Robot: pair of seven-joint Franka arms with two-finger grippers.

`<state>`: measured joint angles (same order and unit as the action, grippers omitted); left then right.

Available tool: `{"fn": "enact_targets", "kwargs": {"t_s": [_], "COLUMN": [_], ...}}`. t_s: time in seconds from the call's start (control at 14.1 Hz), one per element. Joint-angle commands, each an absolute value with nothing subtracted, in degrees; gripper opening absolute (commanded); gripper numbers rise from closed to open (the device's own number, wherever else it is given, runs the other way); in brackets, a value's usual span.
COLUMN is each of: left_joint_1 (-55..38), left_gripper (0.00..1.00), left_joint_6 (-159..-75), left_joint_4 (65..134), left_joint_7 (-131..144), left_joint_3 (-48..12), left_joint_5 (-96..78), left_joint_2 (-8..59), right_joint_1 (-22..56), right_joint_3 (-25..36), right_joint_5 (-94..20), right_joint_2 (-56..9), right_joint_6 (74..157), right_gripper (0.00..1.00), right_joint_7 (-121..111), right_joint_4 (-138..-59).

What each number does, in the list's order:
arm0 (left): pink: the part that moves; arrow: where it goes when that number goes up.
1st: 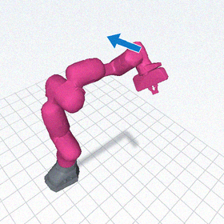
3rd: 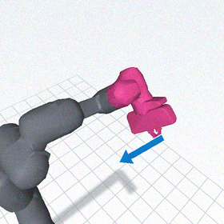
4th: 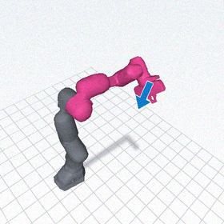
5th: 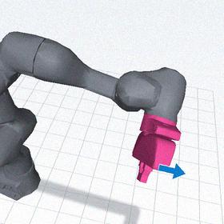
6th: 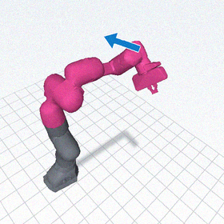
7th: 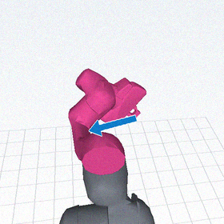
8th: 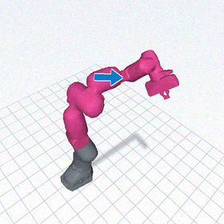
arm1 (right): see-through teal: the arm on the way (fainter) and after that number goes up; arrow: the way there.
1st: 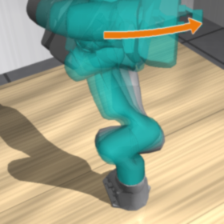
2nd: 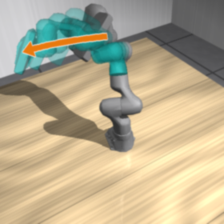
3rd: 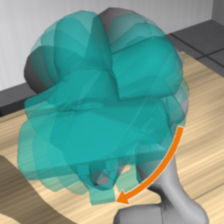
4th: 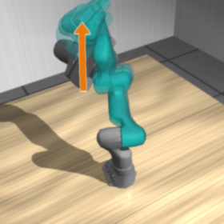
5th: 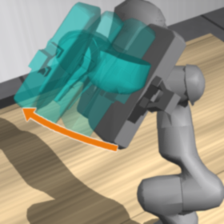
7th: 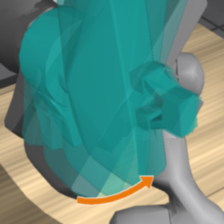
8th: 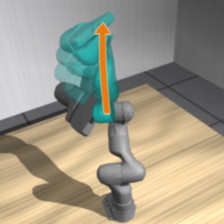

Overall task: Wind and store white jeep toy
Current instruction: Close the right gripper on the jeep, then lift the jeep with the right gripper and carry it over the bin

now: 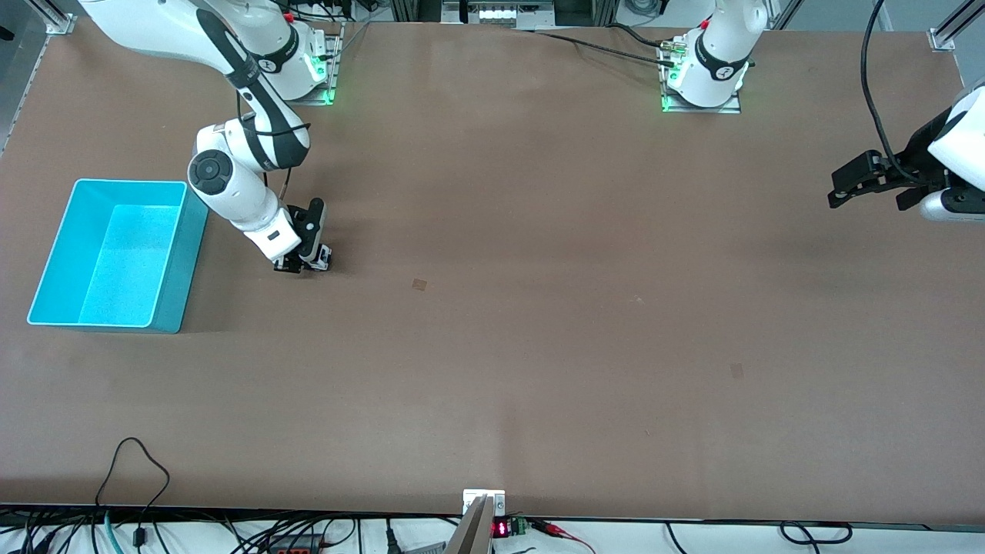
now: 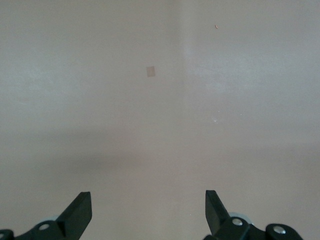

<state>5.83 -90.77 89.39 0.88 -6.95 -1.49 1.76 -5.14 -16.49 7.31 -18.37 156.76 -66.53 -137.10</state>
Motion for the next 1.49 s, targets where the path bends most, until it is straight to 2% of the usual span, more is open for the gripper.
{"fn": "enact_targets", "kwargs": {"t_s": [0.0, 0.28, 0.57, 1.2, 1.42], "left_joint_1": [6.15, 6.24, 6.24, 6.15, 6.15], "left_gripper": [1.00, 1.00, 1.00, 1.00, 1.00], "left_joint_6": [-90.70, -90.70, -90.70, -90.62, -90.62], "left_joint_4": [89.82, 89.82, 89.82, 89.82, 89.82], "left_joint_7": [0.79, 0.70, 0.70, 0.70, 0.62], "left_joint_3": [-6.94, -6.94, -6.94, -7.03, -7.03], "left_joint_5": [-2.46, -2.46, -2.46, -2.37, -2.37], "left_joint_2": [0.70, 0.70, 0.62, 0.62, 0.62], "right_joint_1": [-5.54, -5.54, -5.45, -8.26, -8.17], "right_joint_3": [-16.79, -16.70, -16.70, -15.21, -9.78], "right_joint_5": [8.26, 8.00, 8.09, 7.73, 7.12], "right_joint_2": [-18.90, -18.46, -14.69, 1.48, 3.16], "right_joint_6": [157.41, 157.33, 156.54, 139.24, 134.40], "right_gripper": [0.00, 0.00, 0.00, 0.00, 0.00], "right_joint_7": [-66.62, -66.01, -59.08, -36.95, -32.52], "right_joint_4": [-137.11, -136.85, -136.67, -134.66, -131.59]}}
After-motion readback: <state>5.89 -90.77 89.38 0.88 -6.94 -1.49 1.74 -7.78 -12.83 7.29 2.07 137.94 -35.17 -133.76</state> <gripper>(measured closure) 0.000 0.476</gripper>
